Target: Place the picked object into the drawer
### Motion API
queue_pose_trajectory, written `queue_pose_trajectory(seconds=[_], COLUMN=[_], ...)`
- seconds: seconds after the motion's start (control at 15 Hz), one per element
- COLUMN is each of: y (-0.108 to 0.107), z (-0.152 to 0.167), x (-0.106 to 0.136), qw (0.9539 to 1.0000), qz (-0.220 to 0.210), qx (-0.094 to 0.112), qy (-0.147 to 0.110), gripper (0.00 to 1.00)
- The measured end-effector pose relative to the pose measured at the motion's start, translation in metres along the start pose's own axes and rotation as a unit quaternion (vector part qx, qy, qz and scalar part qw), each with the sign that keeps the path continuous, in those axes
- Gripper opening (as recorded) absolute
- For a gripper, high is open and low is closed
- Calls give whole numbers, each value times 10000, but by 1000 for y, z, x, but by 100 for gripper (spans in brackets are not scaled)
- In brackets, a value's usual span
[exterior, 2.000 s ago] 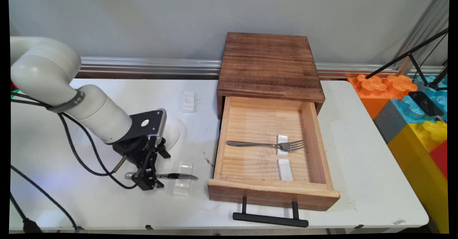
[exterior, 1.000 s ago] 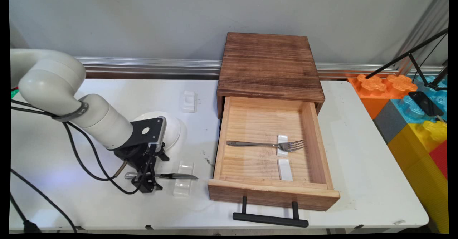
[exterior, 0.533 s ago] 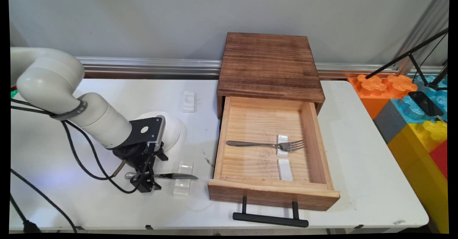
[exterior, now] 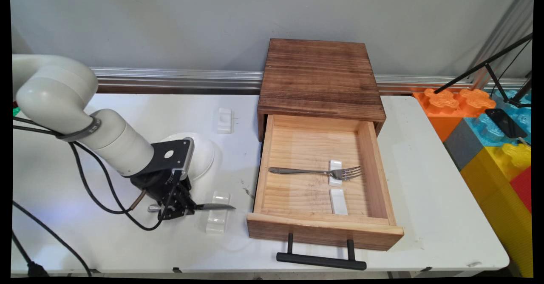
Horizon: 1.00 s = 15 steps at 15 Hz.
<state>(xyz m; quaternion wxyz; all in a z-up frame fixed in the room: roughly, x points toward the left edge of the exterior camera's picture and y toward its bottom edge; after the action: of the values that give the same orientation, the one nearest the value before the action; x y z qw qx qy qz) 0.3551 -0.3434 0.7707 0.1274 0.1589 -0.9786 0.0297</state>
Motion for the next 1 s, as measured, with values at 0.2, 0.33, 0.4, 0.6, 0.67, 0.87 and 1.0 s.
queue_pose_trajectory(seconds=[0.2, 0.33, 0.4, 0.6, 0.67, 0.87, 1.0], y=[1, 1, 0, -1, -1, -2, -3], z=[-2, -5, -7, -16, -19, -34, -44], x=[0, 0, 1, 4, 5, 6, 8], qw=[10000, 10000, 10000, 10000, 9999, 9999, 9998], qz=[-16, -35, -46, -90, -102, -151, -173], qx=[-31, -49, -53, -29, -24, 21, 47], qy=[-23, -31, -32, -18, -19, -16, -7], gripper=[0, 0, 0, 0, 0, 0, 0])
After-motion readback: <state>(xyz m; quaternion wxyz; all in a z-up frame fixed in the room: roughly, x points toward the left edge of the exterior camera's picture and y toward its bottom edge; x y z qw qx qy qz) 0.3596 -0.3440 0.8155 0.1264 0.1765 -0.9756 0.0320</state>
